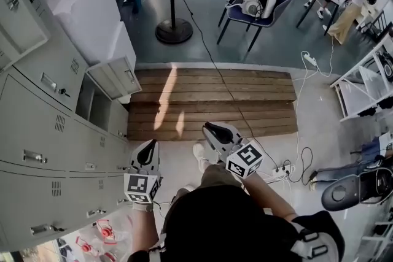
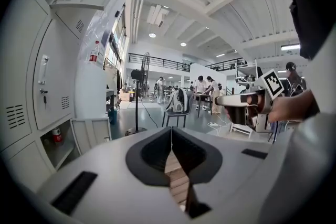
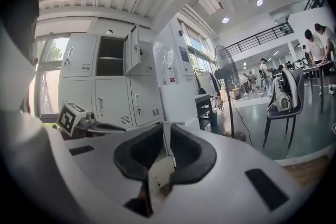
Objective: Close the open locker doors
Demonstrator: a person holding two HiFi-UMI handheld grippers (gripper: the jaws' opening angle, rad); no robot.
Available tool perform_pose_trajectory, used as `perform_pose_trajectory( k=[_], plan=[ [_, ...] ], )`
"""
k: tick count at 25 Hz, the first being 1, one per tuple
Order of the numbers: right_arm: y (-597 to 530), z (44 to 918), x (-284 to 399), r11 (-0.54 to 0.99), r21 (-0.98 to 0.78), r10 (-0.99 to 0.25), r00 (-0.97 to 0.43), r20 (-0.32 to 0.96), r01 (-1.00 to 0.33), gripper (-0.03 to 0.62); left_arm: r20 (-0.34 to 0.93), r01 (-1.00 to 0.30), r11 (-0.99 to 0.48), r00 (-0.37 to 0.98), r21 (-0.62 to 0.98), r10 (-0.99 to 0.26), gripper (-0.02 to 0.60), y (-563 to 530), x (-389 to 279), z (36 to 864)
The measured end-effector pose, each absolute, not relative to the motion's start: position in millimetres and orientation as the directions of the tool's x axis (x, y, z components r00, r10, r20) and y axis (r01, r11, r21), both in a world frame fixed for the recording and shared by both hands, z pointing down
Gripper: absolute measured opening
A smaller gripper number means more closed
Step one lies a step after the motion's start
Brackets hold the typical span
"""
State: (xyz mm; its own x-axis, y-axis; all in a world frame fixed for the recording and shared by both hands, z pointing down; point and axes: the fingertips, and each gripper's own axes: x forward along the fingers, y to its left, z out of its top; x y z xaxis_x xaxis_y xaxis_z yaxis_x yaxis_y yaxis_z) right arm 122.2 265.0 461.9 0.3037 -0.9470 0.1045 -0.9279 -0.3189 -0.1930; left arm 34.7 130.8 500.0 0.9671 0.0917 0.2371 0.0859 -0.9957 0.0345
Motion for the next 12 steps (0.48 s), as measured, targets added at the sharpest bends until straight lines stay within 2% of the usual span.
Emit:
perform_pose_trajectory(
  k=[12],
  plan=[
    [215, 450, 264, -0.249, -0.214, -0.969, 0.243, 0.053, -0.945, 0.054, 0.226, 0.025, -0.999, 0.974, -0.043, 0.015, 0.009, 82, 170, 470]
  ],
)
